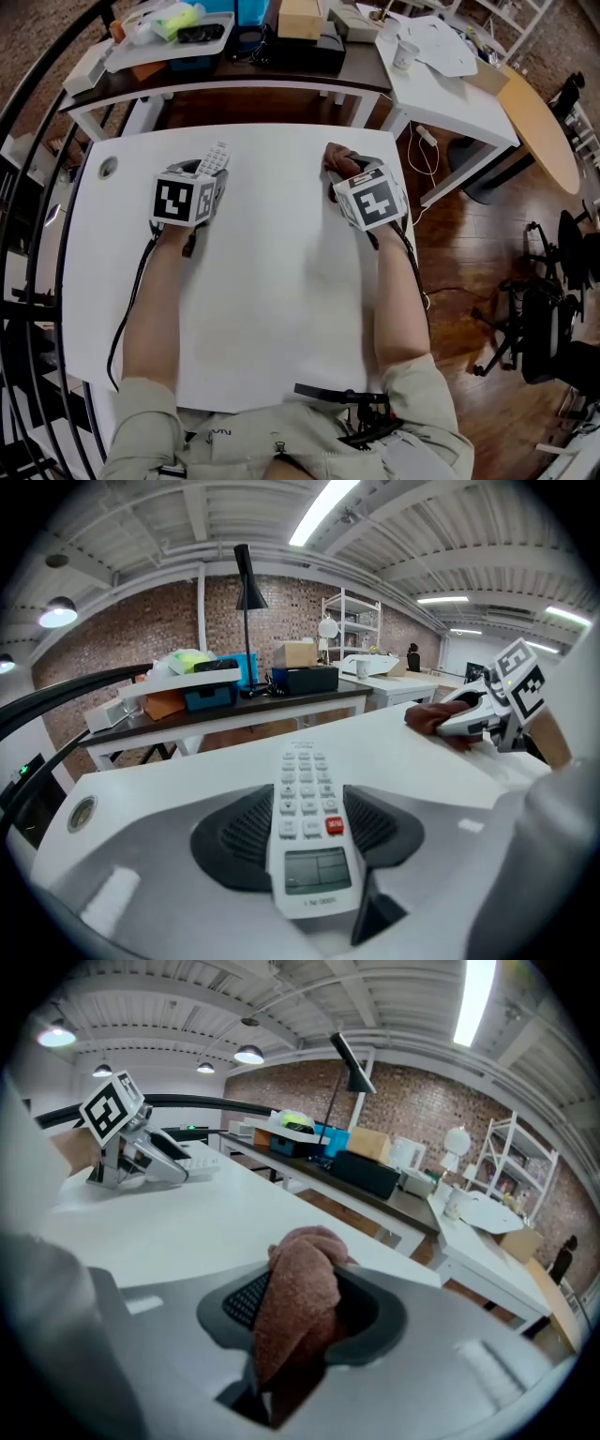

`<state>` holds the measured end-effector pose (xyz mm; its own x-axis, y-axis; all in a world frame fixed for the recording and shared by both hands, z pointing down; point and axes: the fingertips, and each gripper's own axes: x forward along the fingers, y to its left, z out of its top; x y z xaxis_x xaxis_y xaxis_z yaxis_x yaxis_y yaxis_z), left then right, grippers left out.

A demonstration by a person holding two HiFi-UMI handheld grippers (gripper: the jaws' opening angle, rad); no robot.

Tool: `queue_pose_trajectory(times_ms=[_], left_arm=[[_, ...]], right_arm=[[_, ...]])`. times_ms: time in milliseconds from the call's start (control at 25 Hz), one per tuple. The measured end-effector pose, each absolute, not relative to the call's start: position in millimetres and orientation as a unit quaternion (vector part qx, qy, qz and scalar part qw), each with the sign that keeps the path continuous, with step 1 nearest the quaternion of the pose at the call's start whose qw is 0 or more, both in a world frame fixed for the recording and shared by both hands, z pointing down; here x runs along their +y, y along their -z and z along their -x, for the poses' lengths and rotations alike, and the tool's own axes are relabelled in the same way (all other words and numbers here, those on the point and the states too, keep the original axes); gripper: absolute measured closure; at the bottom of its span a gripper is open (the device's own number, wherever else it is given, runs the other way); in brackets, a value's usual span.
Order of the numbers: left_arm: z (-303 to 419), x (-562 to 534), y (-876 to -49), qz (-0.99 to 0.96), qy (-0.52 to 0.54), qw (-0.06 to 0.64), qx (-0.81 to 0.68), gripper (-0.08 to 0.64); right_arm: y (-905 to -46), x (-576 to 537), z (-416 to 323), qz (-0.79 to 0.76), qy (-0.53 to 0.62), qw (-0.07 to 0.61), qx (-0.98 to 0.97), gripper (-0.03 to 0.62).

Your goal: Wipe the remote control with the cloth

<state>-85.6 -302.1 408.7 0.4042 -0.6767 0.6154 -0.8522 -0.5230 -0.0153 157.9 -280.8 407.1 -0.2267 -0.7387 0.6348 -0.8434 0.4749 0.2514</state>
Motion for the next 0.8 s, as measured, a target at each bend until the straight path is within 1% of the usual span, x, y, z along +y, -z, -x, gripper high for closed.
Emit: queue_pose_trajectory(times_ms=[160,440,600,680,800], left_arm=[[85,-304,-387,-0.829,-0.256,0.101,-0.486,0.318],[77,-299,-323,-0.832,-0.186,0.018,-0.522,0.318],[68,-286,-281,-0.838,-0.133,-0.022,-0.53,0.318],[58,-277,-263,-0.841,-0.121,-0.055,-0.525,0.318],[51,-267,-236,-0.832,-0.118,-0.124,-0.528,0.318]], right_arm=[[-390,-284,-163,-0.527,-0.056,0.33,-0.781,0.456],[-330,-282,-163,-0.564,0.0,0.251,-0.787,0.463],[-283,-279,-167,-0.589,0.04,0.192,-0.784,0.466],[-259,-278,-168,-0.598,0.061,0.168,-0.782,0.468],[-228,-273,-160,-0.598,0.097,0.14,-0.783,0.469]])
